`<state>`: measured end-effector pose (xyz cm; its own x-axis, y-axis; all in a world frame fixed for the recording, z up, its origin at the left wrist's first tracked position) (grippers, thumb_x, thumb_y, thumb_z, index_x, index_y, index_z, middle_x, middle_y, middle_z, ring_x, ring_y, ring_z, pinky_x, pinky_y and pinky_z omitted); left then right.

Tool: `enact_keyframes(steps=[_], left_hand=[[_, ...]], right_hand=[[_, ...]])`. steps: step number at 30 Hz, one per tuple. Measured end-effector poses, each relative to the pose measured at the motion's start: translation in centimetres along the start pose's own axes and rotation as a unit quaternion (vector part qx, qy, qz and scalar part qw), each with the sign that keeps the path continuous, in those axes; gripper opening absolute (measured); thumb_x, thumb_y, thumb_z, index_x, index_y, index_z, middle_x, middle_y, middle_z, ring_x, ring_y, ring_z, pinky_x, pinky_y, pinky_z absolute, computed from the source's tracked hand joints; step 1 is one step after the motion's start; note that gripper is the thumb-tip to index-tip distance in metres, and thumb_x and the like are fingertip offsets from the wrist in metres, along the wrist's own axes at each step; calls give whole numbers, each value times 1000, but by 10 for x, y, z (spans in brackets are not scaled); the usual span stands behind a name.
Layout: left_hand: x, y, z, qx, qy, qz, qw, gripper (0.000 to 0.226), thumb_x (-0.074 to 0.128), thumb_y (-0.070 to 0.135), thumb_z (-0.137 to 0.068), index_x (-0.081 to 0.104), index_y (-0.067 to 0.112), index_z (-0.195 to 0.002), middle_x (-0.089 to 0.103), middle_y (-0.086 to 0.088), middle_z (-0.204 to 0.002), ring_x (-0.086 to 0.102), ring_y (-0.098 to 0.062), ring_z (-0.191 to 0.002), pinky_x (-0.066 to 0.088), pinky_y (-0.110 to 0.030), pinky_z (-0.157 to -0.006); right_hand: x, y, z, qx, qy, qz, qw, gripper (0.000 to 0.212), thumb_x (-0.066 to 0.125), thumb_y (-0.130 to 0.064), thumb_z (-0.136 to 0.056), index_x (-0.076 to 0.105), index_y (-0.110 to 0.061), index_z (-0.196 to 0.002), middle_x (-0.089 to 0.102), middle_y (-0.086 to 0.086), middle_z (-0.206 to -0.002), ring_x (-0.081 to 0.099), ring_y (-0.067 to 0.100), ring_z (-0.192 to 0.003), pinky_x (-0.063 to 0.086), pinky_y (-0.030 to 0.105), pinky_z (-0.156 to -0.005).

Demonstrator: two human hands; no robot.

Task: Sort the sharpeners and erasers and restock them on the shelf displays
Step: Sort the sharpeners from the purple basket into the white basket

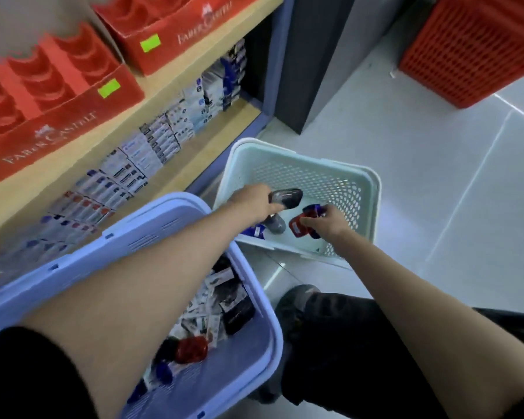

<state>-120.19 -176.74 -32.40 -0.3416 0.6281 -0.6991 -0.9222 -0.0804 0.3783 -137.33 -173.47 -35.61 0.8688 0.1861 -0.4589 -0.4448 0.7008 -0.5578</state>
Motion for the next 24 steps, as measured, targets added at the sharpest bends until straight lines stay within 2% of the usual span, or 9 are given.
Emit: enact_keyframes(steps=[4,7,9,12,14,16,18,20,24], left_hand=[[24,-6,-18,-39,-77,-59,995,49,51,40,-94,42,8,-130,49,-20,-130,54,-34,-103,43,-34,-80],[13,-8,-6,35,-68,-54,996,61,49,42,-94,29,11,-142,28,-18,-146,44,-36,-124,39,-40,-99],[-9,-8,19,106,11,9,994,49,49,33,-96,39,10,-137,41,-12,-140,48,-30,-121,41,-38,-98],[-38,-27,78,146,138,144,969,27,51,20,-95,55,9,-120,58,-3,-118,56,-15,-106,45,-29,-91],[-41,-57,124,122,185,234,947,17,51,15,-96,59,12,-111,59,6,-105,56,-6,-95,45,-14,-81],[-25,-103,165,60,205,280,936,13,50,14,-96,59,14,-105,57,10,-98,56,-3,-87,44,-13,-75],[5,-153,193,-14,195,294,935,8,52,12,-95,58,15,-100,57,7,-94,56,-2,-79,44,-18,-72],[42,-195,213,-76,159,315,932,6,56,8,-92,57,12,-96,58,0,-89,54,-5,-72,43,-21,-69],[110,-240,234,-167,100,353,915,22,63,1,-86,58,-2,-107,55,-10,-95,51,-17,-79,40,-10,-63]], right_hand=[[6,26,-18,5,-1,-7,1000,52,70,-13,-83,47,2,-127,58,18,-113,58,30,-100,48,39,-87],[2,25,-12,-35,-8,-15,999,58,65,-12,-87,39,-1,-137,51,13,-130,52,27,-115,40,30,-94],[-3,12,-2,-72,4,-35,997,48,63,-8,-88,45,-1,-133,54,12,-127,54,25,-110,42,27,-89],[-8,-24,33,-171,18,-96,980,24,58,-4,-89,57,-5,-114,61,5,-98,60,22,-93,47,26,-80],[-3,-50,72,-247,9,-136,959,13,55,-4,-90,58,-15,-97,60,3,-89,60,18,-80,50,29,-73],[11,-66,116,-313,-35,-153,937,14,52,-3,-89,55,-17,-89,60,6,-86,58,17,-72,49,27,-65],[36,-67,145,-368,-97,-90,920,10,52,-7,-87,55,-16,-90,60,8,-83,58,23,-69,48,31,-65],[75,-54,155,-388,-174,61,903,6,55,-12,-89,56,-15,-94,61,6,-85,58,30,-77,48,38,-72],[162,-10,153,-308,-335,317,832,11,59,-16,-91,55,-12,-101,58,7,-93,53,22,-86,40,30,-71]])
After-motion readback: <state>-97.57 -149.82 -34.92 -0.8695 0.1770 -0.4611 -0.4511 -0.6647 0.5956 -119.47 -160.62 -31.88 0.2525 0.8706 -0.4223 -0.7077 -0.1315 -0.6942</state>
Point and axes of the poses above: each hand's wrist, its own z-axis away from the middle knuckle, its own x-axis out of the palm, y = z × x, the point moved 1 cm from there along -z, towards the middle knuckle
